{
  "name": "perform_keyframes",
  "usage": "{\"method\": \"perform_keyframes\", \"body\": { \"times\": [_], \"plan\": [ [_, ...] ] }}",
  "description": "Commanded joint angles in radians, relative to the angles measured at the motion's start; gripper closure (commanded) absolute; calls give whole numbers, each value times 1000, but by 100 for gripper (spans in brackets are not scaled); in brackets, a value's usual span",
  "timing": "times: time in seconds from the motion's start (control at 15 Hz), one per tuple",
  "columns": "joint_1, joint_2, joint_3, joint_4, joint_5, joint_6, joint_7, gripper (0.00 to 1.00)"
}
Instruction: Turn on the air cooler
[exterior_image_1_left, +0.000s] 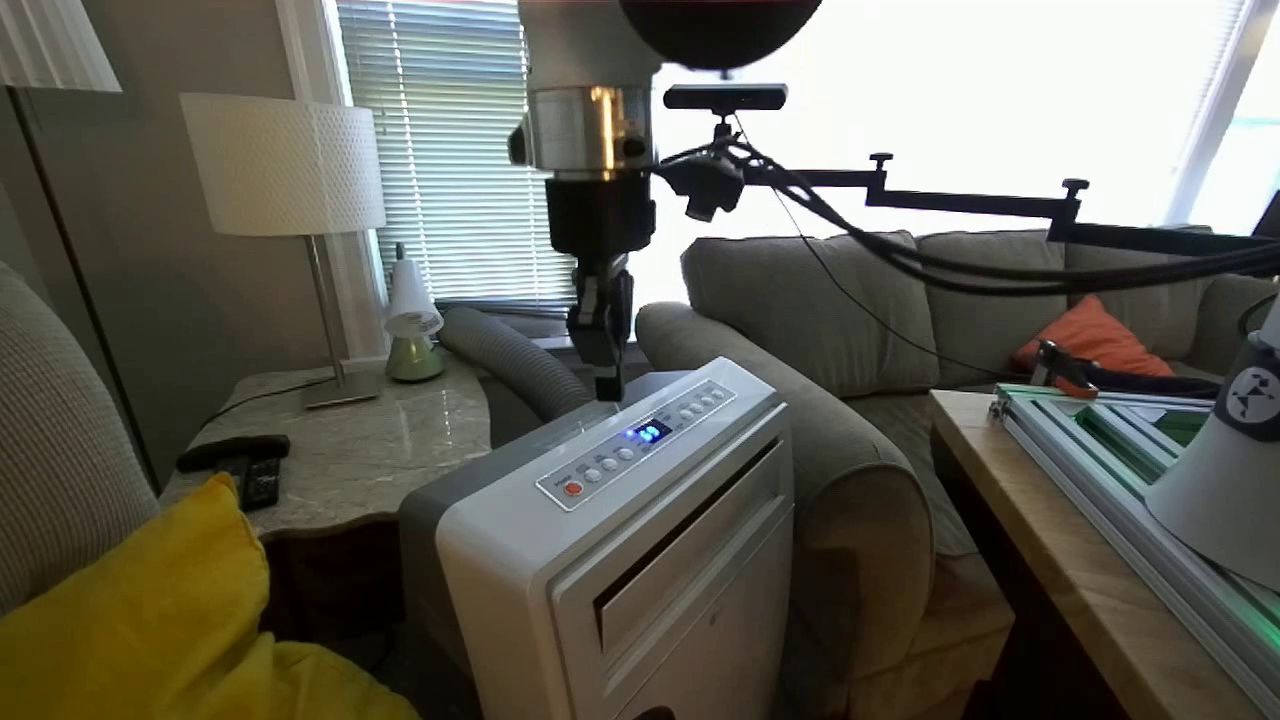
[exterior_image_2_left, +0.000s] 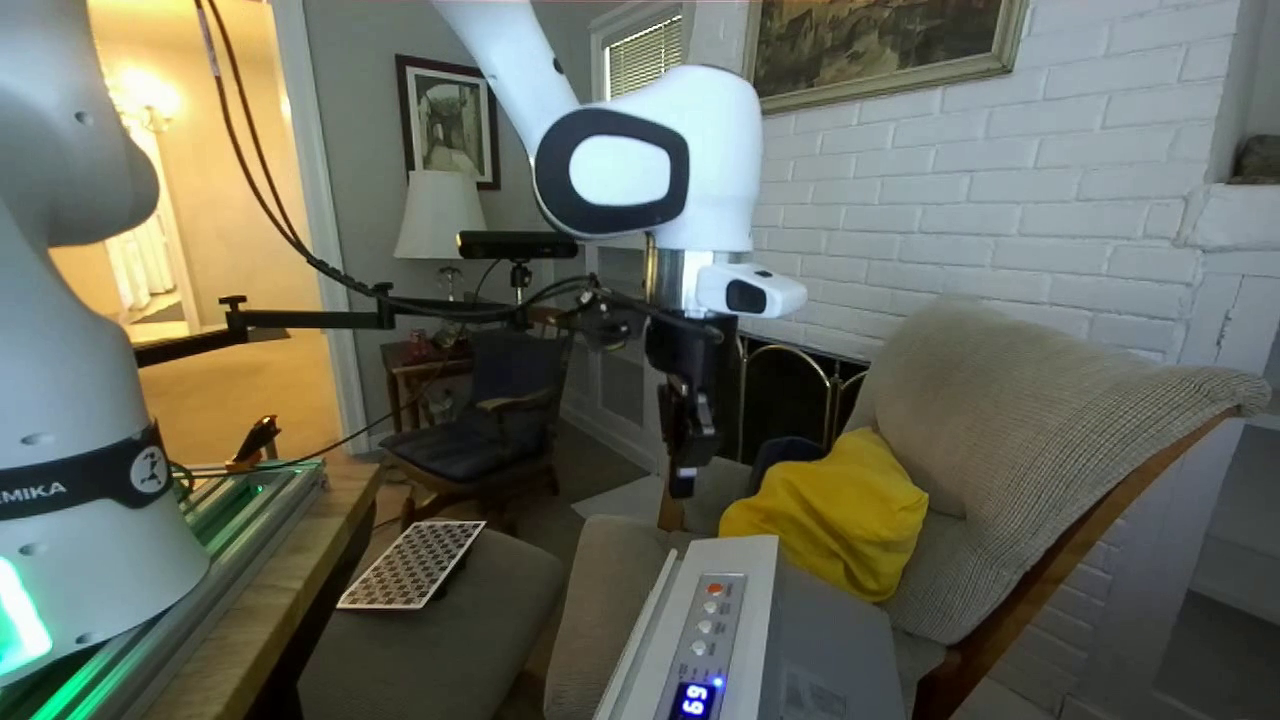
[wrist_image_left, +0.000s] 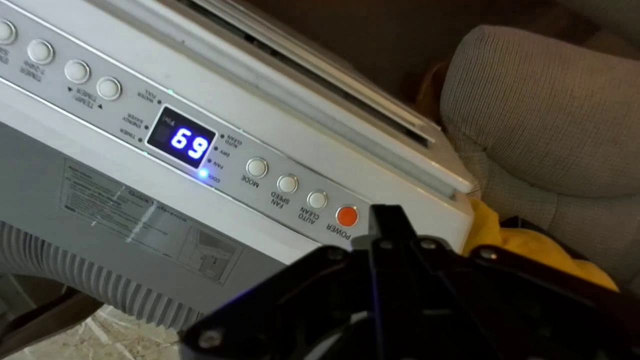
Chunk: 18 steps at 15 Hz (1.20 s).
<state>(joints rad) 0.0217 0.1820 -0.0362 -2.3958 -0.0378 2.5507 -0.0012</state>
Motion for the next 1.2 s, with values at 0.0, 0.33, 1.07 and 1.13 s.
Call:
{"method": "perform_keyframes", "body": {
  "times": [0.0, 0.33, 1.07, 1.13],
  "plan": [
    [-13, -169, 30, -62, 49, -181, -49, 67],
    [-6, -191, 34, -39, 12, -219, -18, 57],
    [1, -212, 43, -63, 8, -248, 75, 0],
    [3, -224, 46, -68, 2, -268, 86, 0]
  ]
}}
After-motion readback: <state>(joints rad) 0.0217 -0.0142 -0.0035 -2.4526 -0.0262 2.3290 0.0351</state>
